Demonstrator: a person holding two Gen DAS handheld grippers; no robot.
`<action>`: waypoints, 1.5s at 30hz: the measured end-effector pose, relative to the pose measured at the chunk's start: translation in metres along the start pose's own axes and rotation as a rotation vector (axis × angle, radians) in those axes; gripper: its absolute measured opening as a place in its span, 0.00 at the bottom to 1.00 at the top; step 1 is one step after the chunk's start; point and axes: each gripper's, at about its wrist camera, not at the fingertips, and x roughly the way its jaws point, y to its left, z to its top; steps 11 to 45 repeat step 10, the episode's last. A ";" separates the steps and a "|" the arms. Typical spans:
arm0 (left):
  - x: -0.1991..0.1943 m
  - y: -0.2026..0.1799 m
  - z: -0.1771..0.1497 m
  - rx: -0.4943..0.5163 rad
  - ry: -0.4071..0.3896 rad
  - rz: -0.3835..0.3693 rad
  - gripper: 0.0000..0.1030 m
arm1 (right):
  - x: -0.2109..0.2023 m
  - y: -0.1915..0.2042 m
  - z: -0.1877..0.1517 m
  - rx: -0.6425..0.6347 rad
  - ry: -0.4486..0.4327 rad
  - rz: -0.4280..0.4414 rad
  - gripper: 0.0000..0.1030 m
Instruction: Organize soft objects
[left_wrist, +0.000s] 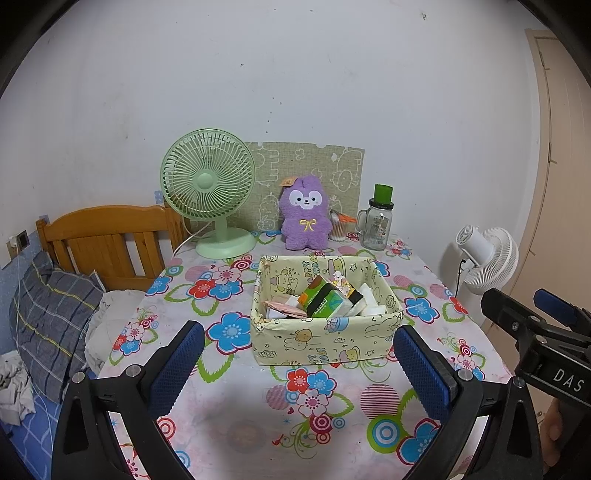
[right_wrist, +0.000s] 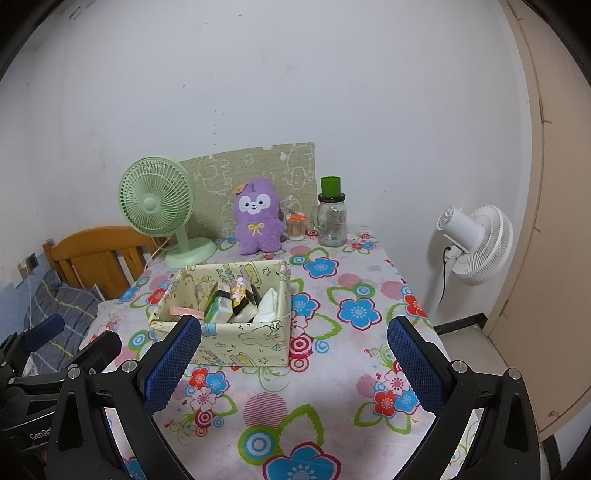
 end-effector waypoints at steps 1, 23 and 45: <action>0.000 0.000 0.000 -0.001 0.000 0.000 1.00 | 0.000 0.000 0.000 0.000 0.000 0.001 0.99; 0.001 0.000 0.000 0.000 0.002 0.002 1.00 | 0.001 0.000 -0.001 0.001 0.002 0.000 0.99; 0.001 0.000 0.000 0.000 0.002 0.002 1.00 | 0.001 0.000 -0.001 0.001 0.002 0.000 0.99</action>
